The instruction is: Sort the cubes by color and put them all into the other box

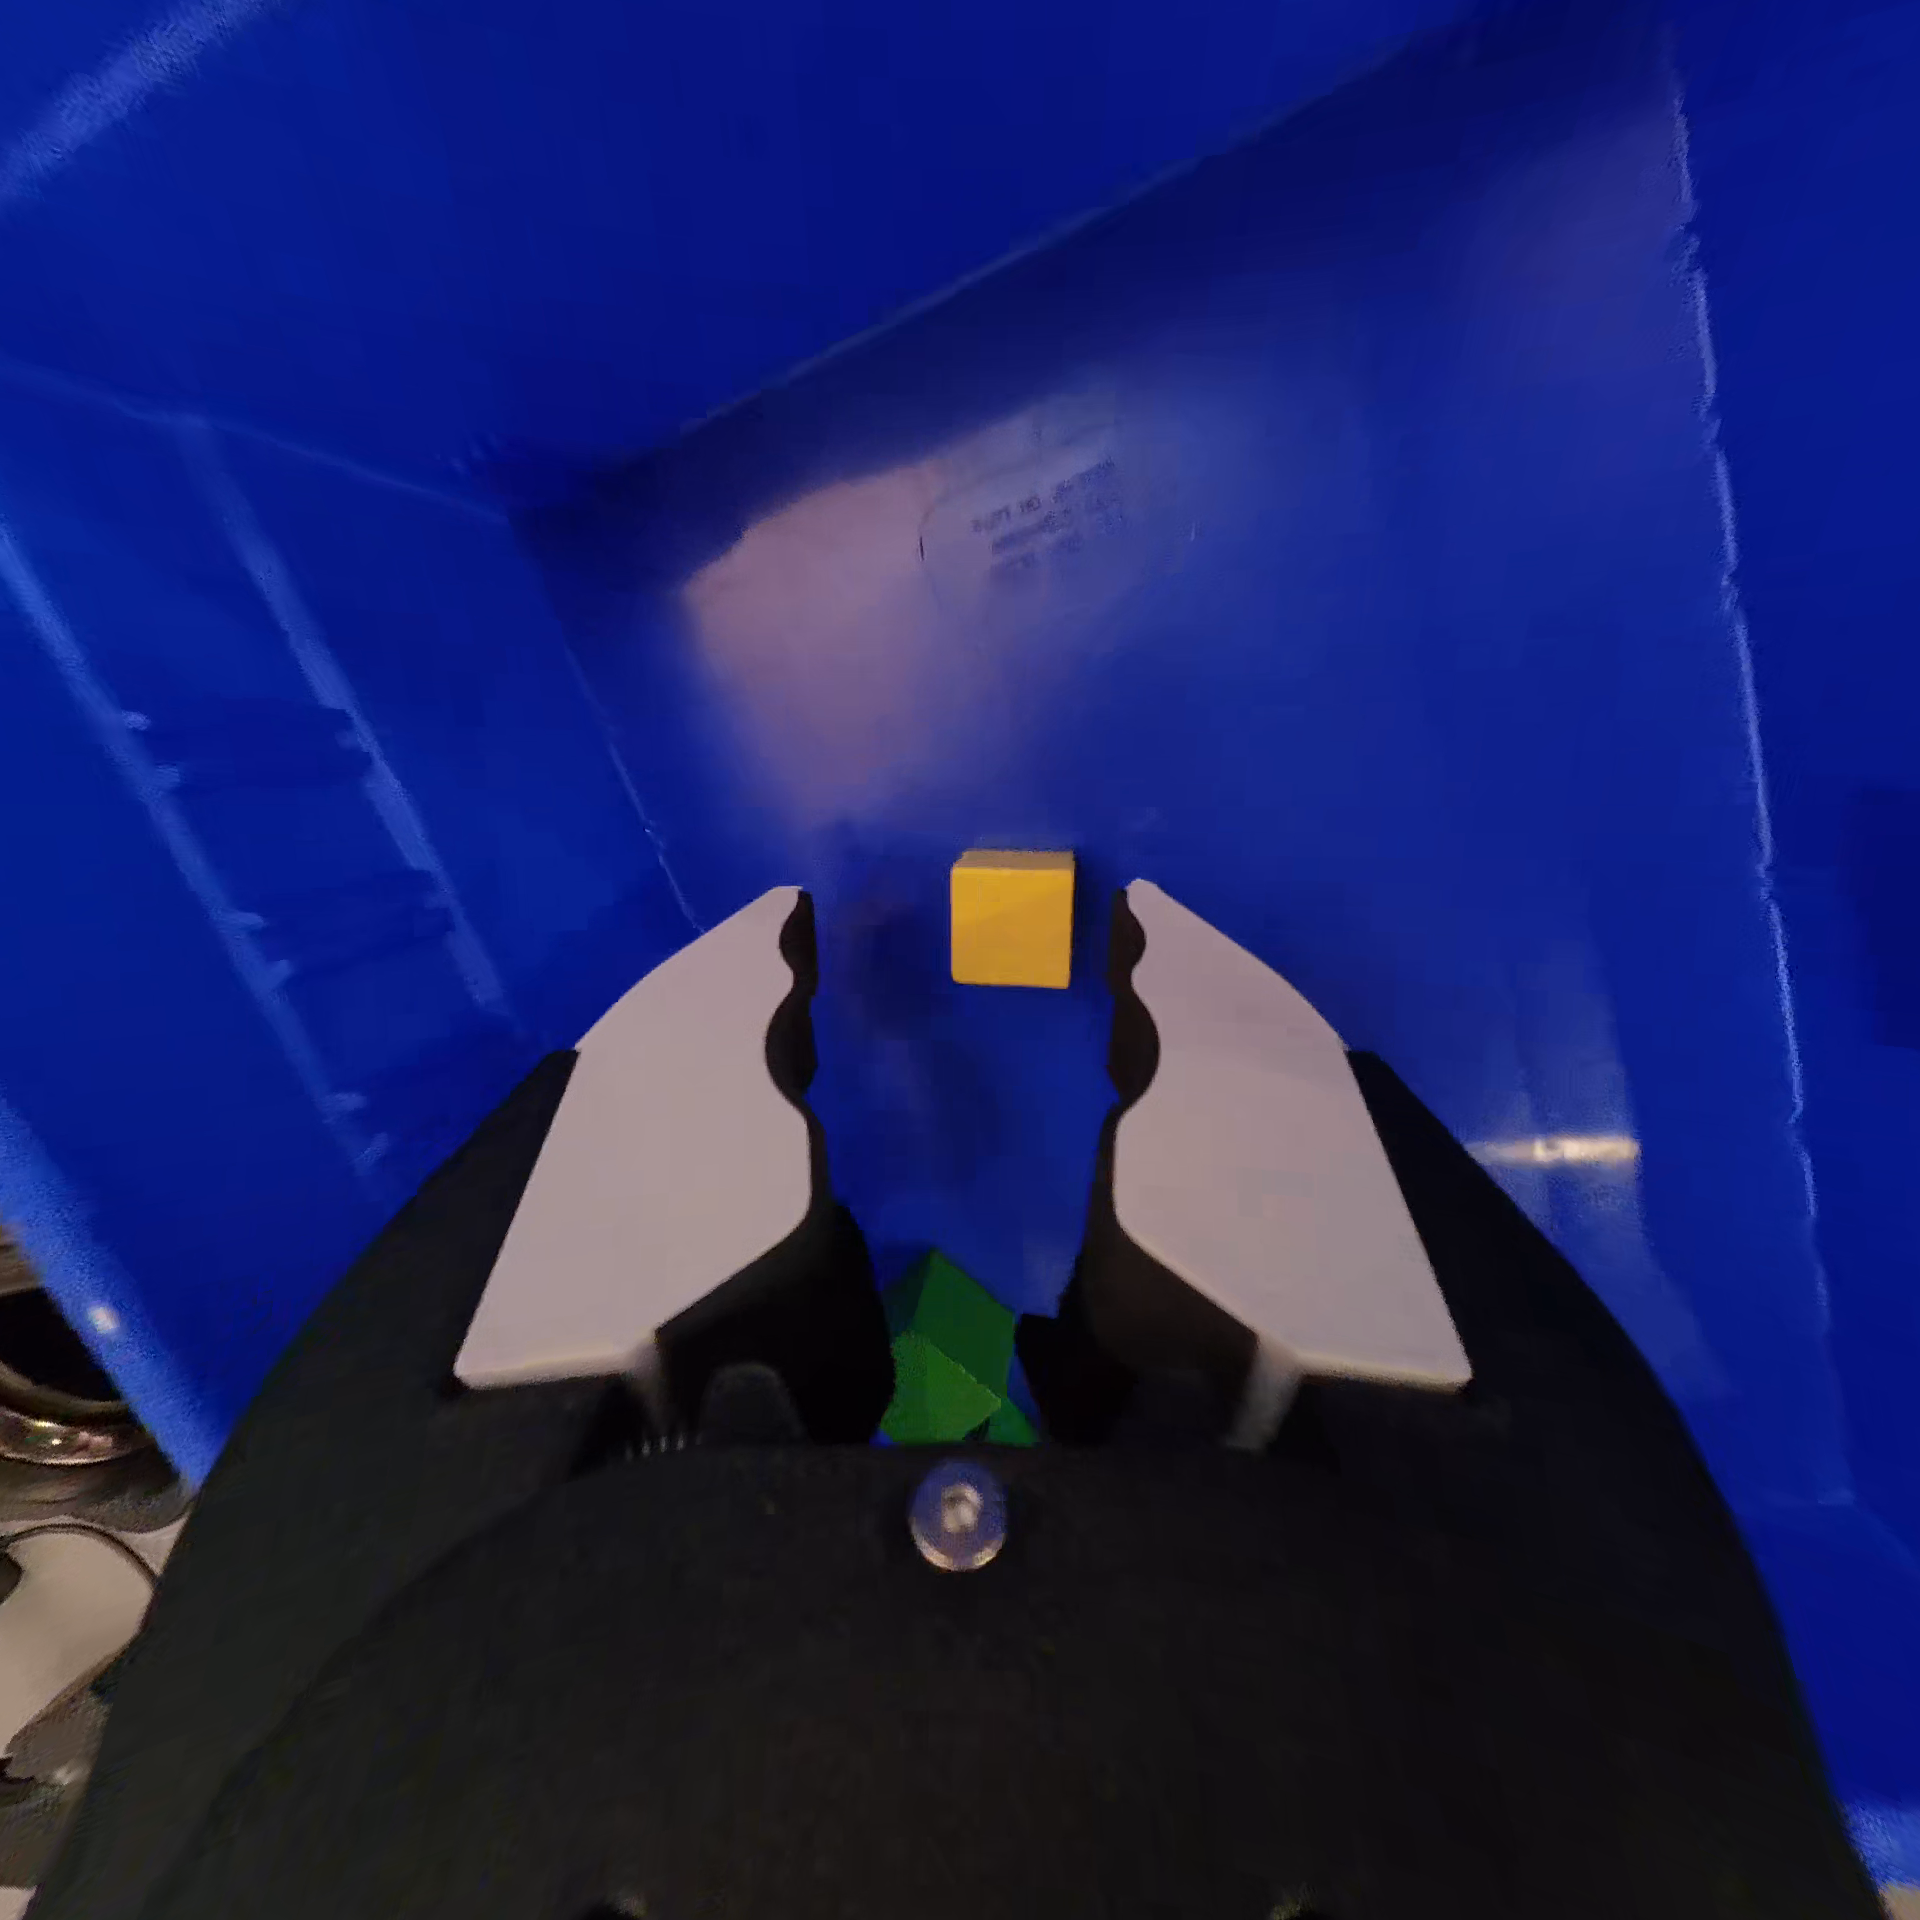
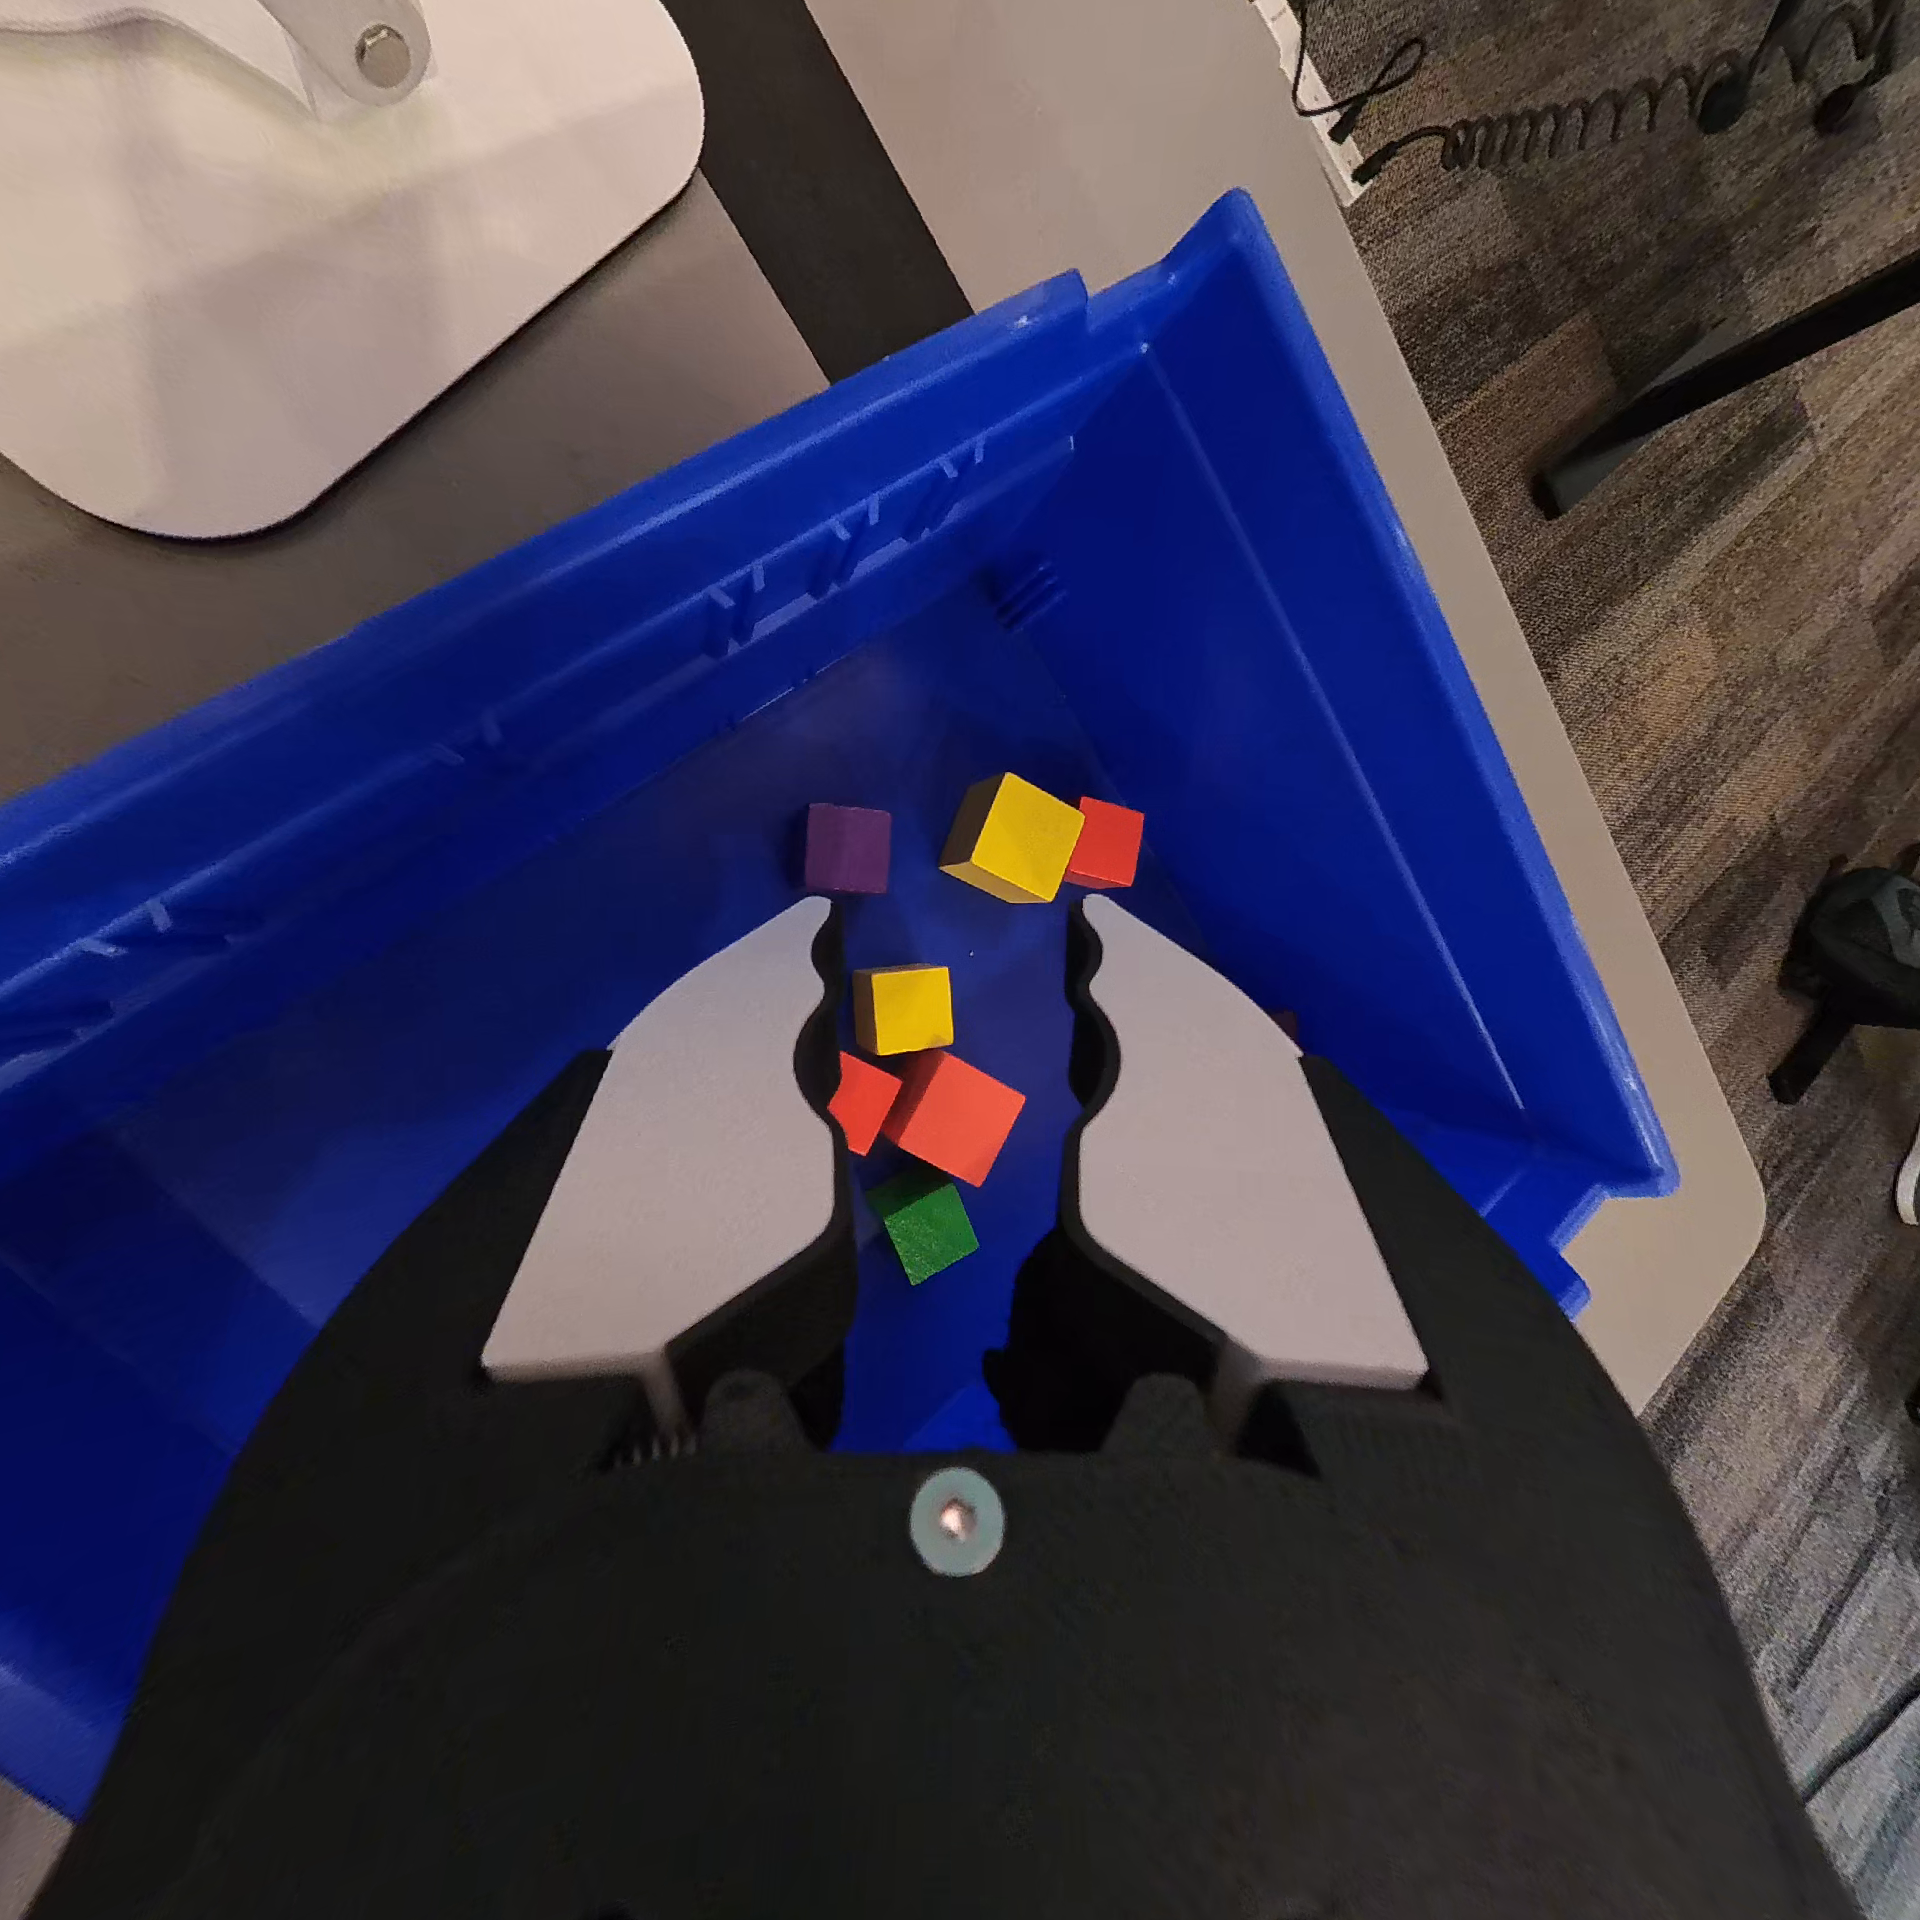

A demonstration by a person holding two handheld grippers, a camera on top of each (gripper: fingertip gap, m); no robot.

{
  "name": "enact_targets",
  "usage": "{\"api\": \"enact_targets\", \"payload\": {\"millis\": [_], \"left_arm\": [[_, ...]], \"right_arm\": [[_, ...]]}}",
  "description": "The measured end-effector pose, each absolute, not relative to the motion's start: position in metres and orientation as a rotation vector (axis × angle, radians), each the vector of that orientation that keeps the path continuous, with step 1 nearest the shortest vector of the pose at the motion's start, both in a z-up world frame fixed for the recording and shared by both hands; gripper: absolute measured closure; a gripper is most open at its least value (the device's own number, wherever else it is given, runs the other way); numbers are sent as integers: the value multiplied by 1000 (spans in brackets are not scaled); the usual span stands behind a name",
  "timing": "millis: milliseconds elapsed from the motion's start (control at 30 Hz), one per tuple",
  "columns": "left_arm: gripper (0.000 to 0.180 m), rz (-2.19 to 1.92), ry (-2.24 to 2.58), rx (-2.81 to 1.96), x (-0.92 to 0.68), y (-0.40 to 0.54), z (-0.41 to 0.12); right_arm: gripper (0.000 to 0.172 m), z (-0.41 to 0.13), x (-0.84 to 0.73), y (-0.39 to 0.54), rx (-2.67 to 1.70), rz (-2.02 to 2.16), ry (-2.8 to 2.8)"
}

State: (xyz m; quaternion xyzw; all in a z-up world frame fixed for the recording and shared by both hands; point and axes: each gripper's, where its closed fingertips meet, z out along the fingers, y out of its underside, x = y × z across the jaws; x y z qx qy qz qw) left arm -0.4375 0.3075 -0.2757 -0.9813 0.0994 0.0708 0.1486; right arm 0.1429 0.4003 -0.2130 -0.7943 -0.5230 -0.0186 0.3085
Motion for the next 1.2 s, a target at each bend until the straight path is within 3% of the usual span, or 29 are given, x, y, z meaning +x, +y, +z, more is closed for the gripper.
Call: {"api": "enact_targets", "payload": {"millis": [100,267,500,867,1200], "left_arm": [[130,225,301,-2867,-440,301,-281],[157,73,302,-2859,-427,303,-286],[157,130,330,-2813,-430,309,-279],[158,466,380,-2290,-402,317,-113],[158,501,526,-2057,-324,304,-53]], "right_arm": [[130,-212,142,399,-2093,-49,-1388],[130,-209,141,399,-2085,-54,-1386],[133,-188,137,400,-2007,-63,-1350],[133,-45,84,352,-1354,-62,-1238],[135,-22,34,304,-1112,-85,-1304]]}}
